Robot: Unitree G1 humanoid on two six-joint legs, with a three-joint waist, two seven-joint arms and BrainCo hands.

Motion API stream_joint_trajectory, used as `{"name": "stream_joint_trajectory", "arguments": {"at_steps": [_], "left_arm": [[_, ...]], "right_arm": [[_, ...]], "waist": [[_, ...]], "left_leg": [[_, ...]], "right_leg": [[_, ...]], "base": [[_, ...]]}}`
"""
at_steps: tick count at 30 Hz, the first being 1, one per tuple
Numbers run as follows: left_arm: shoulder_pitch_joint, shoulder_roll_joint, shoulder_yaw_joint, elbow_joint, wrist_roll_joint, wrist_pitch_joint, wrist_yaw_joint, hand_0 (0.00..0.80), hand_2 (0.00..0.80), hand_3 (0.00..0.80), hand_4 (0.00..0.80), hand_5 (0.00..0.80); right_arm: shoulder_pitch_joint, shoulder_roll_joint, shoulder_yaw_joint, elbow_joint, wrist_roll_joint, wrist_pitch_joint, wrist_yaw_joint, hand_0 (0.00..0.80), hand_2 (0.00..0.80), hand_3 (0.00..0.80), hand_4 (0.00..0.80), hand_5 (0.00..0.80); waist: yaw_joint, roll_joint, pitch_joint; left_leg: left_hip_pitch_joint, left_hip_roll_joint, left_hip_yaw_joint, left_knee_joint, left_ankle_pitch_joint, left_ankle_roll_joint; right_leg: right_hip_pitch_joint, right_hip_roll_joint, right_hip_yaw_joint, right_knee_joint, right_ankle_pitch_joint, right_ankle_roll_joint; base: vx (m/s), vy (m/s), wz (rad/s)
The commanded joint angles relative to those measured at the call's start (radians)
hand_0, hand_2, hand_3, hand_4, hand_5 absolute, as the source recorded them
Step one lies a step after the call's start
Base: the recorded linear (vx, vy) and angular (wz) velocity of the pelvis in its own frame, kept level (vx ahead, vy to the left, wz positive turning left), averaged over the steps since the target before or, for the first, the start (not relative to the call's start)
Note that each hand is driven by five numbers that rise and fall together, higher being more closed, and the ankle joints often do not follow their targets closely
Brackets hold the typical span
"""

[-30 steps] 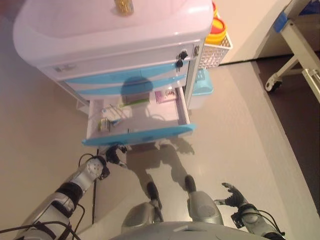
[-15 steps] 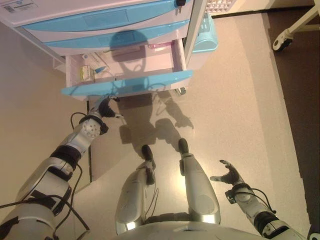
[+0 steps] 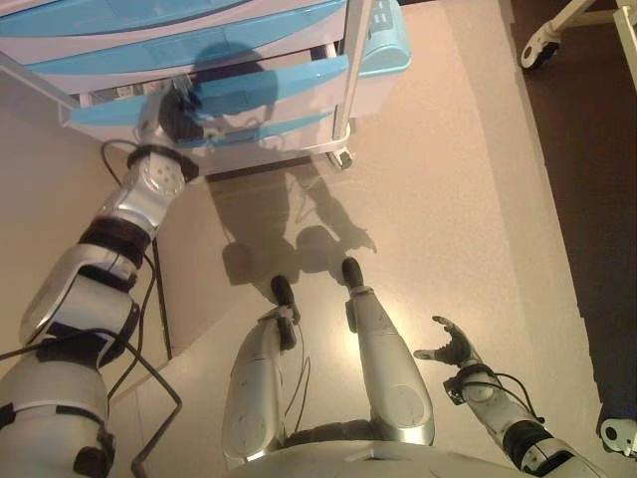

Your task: Open the drawer and pick up the medicine

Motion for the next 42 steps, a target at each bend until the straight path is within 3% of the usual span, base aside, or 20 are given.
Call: {"name": "stream_joint_trajectory", "arguments": {"at_steps": [1,5,10,17,22,23,25,32,38,42], "left_arm": [[-0.109,0.088,0.042,0.066,-0.076,-0.023,0.100,0.000,0.000,0.000,0.000,0.000],[-0.175,0.054,0.062,0.144,-0.212,-0.072,0.115,0.000,0.000,0.000,0.000,0.000],[-0.220,0.027,0.039,0.219,-0.191,-0.074,0.067,0.000,0.000,0.000,0.000,0.000],[-0.187,0.025,0.009,0.234,-0.111,-0.082,0.053,0.000,0.000,0.000,0.000,0.000],[-0.095,0.050,0.062,0.139,-0.004,-0.163,0.188,0.000,0.000,0.000,0.000,0.000],[-0.066,0.062,0.078,0.099,0.055,-0.190,0.251,0.000,0.000,0.000,0.000,0.000],[-0.010,0.074,0.105,0.048,0.164,-0.220,0.345,0.000,0.000,0.000,0.000,0.000],[0.191,0.103,0.213,-0.098,0.356,-0.247,0.543,0.000,0.000,0.000,0.000,0.000],[0.331,0.098,0.297,-0.147,0.403,-0.270,0.602,0.000,0.000,0.000,0.000,0.000],[0.431,0.069,0.343,-0.161,0.333,-0.312,0.545,0.000,0.000,0.000,0.000,0.000]], "right_arm": [[0.036,-0.026,0.052,-0.038,-0.006,-0.015,-0.023,0.000,0.000,0.000,0.000,0.000],[0.017,-0.023,0.081,-0.034,-0.005,-0.023,-0.021,0.000,0.000,0.000,0.000,0.000],[-0.004,-0.015,0.103,-0.037,0.000,-0.024,-0.007,0.000,0.000,0.000,0.000,0.000],[-0.003,-0.007,0.104,-0.031,0.004,-0.032,-0.001,0.000,0.000,0.000,0.000,0.000],[0.027,0.008,0.087,-0.020,0.002,-0.041,-0.008,0.000,0.000,0.000,0.000,0.000],[0.035,0.011,0.081,-0.022,0.004,-0.043,-0.012,0.000,0.000,0.000,0.000,0.000],[0.049,0.019,0.070,-0.016,0.006,-0.047,-0.017,0.000,0.000,0.000,0.000,0.000],[0.082,0.028,0.023,-0.008,0.004,-0.059,-0.011,0.000,0.000,0.000,0.000,0.000],[0.110,0.035,-0.008,-0.009,-0.015,-0.044,0.003,0.000,0.000,0.000,0.000,0.000],[0.133,0.040,-0.029,-0.003,-0.039,-0.032,0.018,0.000,0.000,0.000,0.000,0.000]], "waist": [[-0.041,-0.014,-0.055],[-0.053,-0.029,-0.060],[-0.064,-0.048,-0.073],[-0.060,-0.055,-0.085],[-0.036,-0.048,-0.088],[-0.029,-0.055,-0.089],[-0.014,-0.049,-0.095],[0.036,-0.023,-0.137],[0.059,-0.010,-0.201],[0.070,0.001,-0.256]], "left_leg": [[0.007,-0.032,-0.025,0.080,-0.177,0.038],[-0.019,-0.025,-0.021,0.098,-0.190,0.041],[-0.033,-0.013,-0.007,0.099,-0.195,0.039],[-0.019,-0.010,-0.001,0.094,-0.204,0.039],[0.017,-0.019,-0.011,0.072,-0.201,0.037],[0.016,-0.021,-0.001,0.055,-0.165,0.038],[0.034,-0.027,-0.008,0.031,-0.156,0.036],[0.118,-0.041,-0.031,-0.076,-0.111,0.021],[0.196,-0.045,-0.043,-0.159,-0.087,0.006],[0.252,-0.043,-0.043,-0.221,-0.071,-0.007]], "right_leg": [[-0.020,0.020,0.000,-0.023,-0.003,-0.002],[-0.039,0.036,0.013,-0.029,0.003,0.000],[-0.050,0.052,0.021,-0.037,0.007,0.002],[-0.030,0.051,0.023,-0.054,0.007,0.006],[0.009,0.035,0.011,-0.068,0.001,0.007],[0.011,0.027,0.009,-0.084,0.029,0.002],[0.030,0.019,0.002,-0.095,0.027,0.003],[0.113,-0.008,-0.027,-0.132,0.011,0.007],[0.201,-0.024,-0.051,-0.188,0.004,0.015],[0.266,-0.029,-0.067,-0.238,0.005,0.020]], "base": [[0.002,0.013,-0.18],[-0.017,0.007,-0.15],[-0.034,-0.026,-0.11],[-0.031,-0.040,-0.07],[-0.048,-0.061,0.02],[-0.126,-0.101,-0.01],[-0.079,-0.072,-0.01],[-0.017,-0.020,0.13],[0.021,-0.014,0.16],[0.053,-0.007,0.12]]}}
